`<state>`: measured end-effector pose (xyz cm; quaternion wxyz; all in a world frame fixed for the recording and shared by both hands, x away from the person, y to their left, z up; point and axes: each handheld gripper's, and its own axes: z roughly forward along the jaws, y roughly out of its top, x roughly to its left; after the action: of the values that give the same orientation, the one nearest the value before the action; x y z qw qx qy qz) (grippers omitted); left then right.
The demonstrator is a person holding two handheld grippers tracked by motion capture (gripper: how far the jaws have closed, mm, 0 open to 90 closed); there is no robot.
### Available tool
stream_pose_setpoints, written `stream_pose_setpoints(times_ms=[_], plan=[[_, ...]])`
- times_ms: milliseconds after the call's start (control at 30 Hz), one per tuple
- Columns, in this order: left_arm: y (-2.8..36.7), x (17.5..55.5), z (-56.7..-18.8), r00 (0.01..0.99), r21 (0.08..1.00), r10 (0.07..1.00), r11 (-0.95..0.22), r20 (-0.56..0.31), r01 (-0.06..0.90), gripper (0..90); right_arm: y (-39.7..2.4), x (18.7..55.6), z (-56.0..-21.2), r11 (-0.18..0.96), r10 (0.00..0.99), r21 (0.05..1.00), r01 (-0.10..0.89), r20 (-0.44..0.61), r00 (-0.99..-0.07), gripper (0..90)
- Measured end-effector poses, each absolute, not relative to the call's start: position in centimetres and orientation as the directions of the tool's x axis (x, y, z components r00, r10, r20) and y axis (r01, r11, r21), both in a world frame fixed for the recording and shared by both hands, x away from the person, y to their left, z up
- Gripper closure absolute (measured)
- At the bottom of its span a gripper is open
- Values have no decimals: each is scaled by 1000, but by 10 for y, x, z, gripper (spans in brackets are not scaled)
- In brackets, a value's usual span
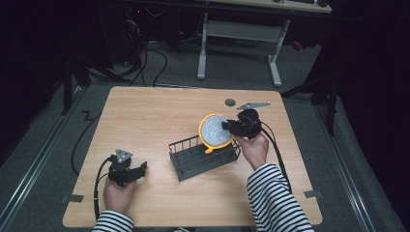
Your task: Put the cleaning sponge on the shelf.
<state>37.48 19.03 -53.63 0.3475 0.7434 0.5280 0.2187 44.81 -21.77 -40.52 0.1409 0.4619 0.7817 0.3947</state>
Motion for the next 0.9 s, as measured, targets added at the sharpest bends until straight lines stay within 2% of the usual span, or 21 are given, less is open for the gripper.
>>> stream_pose_setpoints(times_ms=[333, 500, 600, 900], plan=[[190, 375, -536, 347, 748, 937, -202, -41, 633, 305, -222, 442, -415, 283, 831, 734, 617, 134, -541, 738], [190, 375, -536, 347, 748, 937, -202, -41, 633, 305, -220, 438, -415, 328, 825, 724, 608, 95, -558, 738], [190, 375, -536, 347, 748, 937, -202, -41, 633, 305, -219, 436, -419, 371, 819, 707, 602, 56, -571, 801], [190, 375, -536, 347, 747, 937, -203, -39, 633, 305, -225, 431, -427, 375, 808, 699, 608, 74, -584, 819]])
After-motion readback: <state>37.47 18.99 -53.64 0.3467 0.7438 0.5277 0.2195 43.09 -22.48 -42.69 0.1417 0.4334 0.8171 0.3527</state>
